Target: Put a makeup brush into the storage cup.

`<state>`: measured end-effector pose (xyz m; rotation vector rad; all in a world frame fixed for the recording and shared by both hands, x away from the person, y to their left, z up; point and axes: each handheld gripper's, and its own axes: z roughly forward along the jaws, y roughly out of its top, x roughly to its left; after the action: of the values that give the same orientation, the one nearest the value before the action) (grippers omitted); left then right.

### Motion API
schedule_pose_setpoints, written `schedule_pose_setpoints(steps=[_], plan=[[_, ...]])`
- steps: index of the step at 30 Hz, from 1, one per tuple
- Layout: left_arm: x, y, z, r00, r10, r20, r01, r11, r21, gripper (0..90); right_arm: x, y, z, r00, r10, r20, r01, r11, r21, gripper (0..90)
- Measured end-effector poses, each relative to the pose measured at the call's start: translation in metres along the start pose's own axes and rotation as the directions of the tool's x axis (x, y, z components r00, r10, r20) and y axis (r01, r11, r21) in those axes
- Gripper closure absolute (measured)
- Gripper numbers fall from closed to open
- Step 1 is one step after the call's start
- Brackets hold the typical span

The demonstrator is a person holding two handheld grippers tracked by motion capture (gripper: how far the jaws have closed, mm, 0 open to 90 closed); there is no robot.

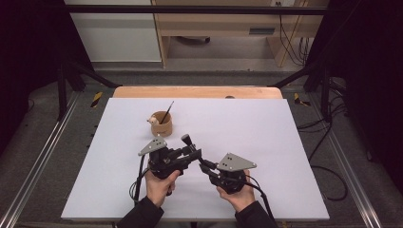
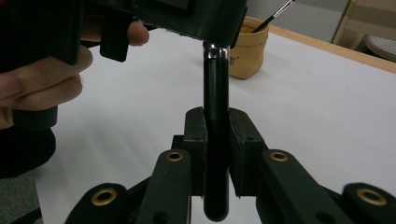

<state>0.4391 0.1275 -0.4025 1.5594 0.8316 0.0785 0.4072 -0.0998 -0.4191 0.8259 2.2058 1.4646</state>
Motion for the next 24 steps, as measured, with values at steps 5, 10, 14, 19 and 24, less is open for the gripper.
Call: schedule_pose_setpoints(steps=[5,10,14,19,24], plan=[[-0.0015,-0.0002,-0.0002,1.0000,0.003,-0.009,-0.004,0.9999,-0.012,63.0,0.0023,0.0006,0.0021,0.9998,0.017,-0.009,-0.017,1.000,-0.004,79.2],[-0.0024,-0.0008,0.0000,0.9999,0.004,-0.016,-0.004,0.9999,-0.016,65.3,0.0031,0.0012,0.0024,0.9988,0.044,-0.019,-0.045,0.999,-0.014,79.2],[-0.0027,-0.0017,-0.0002,0.9996,0.004,-0.027,-0.004,0.9998,-0.022,67.8,0.0034,0.0011,0.0029,0.9987,0.047,-0.018,-0.048,0.999,-0.014,79.2],[-0.0025,-0.0018,-0.0013,0.9997,-0.002,-0.026,0.001,0.9996,-0.027,70.3,0.0035,0.0009,0.0033,0.9981,0.056,-0.025,-0.056,0.998,-0.018,79.2],[-0.0035,-0.0021,-0.0010,0.9998,-0.003,-0.020,0.003,0.9996,-0.028,71.9,0.0040,0.0002,0.0043,0.9984,0.054,-0.020,-0.054,0.998,-0.018,79.1]])
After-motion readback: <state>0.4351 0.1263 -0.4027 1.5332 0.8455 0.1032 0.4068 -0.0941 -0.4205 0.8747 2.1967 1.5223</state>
